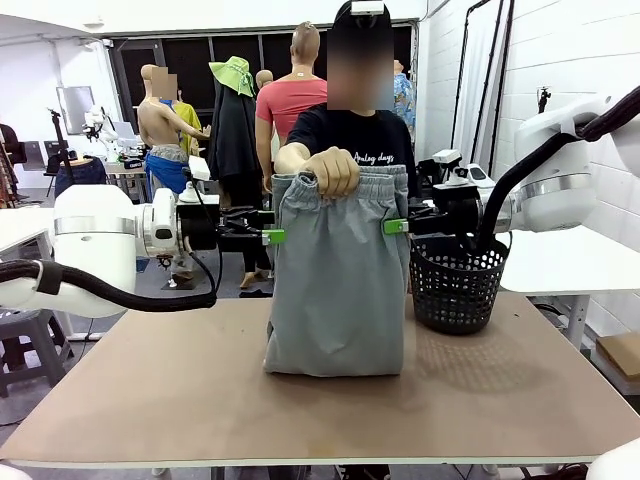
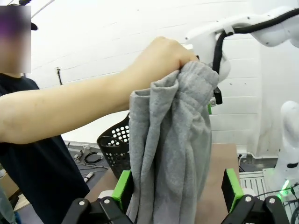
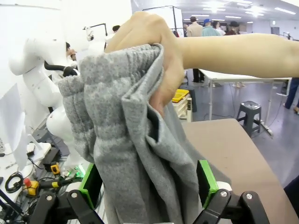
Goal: Fold the training pants.
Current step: Release the ends of the Training pants and then grab the overlapped ends.
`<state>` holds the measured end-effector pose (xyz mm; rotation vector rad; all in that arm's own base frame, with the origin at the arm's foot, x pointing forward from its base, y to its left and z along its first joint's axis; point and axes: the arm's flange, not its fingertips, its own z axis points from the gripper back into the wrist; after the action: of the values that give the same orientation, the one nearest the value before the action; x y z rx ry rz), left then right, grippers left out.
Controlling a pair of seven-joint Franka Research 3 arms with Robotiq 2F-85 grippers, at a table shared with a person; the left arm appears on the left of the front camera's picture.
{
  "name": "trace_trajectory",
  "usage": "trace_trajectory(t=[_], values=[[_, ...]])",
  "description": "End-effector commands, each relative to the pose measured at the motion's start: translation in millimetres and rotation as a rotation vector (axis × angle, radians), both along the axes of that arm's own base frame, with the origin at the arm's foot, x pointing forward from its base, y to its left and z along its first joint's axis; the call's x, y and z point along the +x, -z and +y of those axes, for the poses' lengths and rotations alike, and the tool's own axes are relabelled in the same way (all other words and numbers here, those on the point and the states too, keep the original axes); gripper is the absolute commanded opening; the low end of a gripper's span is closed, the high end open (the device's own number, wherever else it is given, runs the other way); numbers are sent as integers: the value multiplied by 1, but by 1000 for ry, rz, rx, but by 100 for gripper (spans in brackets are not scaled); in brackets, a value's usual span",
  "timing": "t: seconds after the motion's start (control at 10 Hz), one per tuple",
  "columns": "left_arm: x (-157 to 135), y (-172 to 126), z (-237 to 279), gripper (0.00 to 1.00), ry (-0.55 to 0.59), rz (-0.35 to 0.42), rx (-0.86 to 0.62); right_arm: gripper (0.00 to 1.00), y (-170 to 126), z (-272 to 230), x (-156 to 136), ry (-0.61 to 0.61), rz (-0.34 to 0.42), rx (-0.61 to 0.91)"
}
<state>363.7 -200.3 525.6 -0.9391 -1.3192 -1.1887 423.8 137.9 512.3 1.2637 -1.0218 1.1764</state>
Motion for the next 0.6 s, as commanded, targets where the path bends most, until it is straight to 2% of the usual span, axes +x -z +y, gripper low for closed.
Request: trace_trajectory(t=[0.0, 0.3, 0.5], values=[[10, -6, 4, 100, 36, -13, 13, 100, -5, 3, 0, -60, 53, -8], [16, -6, -3, 100, 54, -1, 25, 100, -4, 5, -3, -96, 61, -16], [19, -7, -11, 100, 48, 10, 29, 100, -3, 11, -5, -72, 19, -18]])
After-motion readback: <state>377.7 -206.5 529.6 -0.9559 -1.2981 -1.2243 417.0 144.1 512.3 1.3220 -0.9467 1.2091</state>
